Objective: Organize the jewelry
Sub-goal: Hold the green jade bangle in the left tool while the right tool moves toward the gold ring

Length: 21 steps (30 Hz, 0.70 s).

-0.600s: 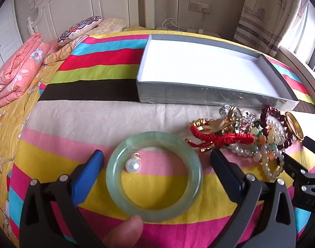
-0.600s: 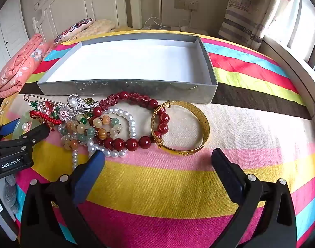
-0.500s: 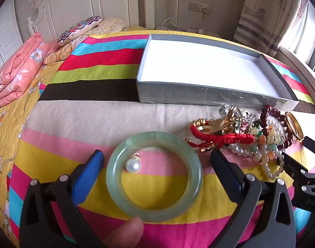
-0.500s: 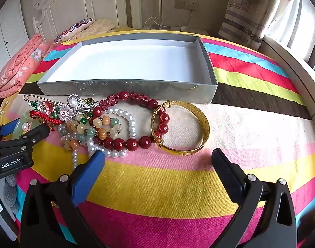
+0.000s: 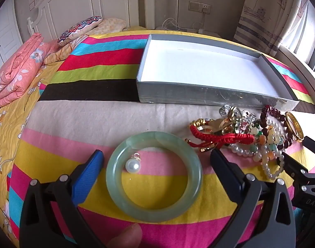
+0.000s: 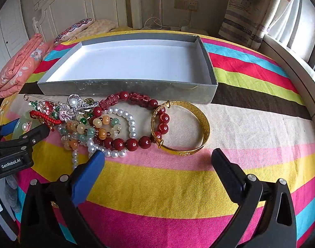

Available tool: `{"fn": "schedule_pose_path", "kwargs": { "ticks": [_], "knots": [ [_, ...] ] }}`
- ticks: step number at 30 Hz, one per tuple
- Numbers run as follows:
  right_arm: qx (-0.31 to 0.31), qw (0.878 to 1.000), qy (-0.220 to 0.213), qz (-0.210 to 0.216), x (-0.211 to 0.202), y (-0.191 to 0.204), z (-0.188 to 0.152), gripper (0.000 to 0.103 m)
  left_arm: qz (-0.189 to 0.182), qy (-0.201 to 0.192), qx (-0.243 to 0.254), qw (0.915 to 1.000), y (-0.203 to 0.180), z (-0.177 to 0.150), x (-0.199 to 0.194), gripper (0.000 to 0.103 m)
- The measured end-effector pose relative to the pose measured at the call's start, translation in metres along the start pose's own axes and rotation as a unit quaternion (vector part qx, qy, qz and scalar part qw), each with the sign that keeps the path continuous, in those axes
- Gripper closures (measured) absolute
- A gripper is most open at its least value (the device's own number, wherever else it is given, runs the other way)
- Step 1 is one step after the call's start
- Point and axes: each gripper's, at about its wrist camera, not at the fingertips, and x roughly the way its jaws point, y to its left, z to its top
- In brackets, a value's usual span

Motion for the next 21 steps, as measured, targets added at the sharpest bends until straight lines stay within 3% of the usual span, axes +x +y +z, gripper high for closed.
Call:
{"fn": "schedule_pose_path", "kwargs": {
  "ticks": [21],
  "knots": [
    [-0.001,1.000,0.000,0.001,0.0003,-0.0017,0.0001,0.004,0.000,0.000,0.000,1.0000,0.0000,0.0001,0.0000,0.002]
  ]
}}
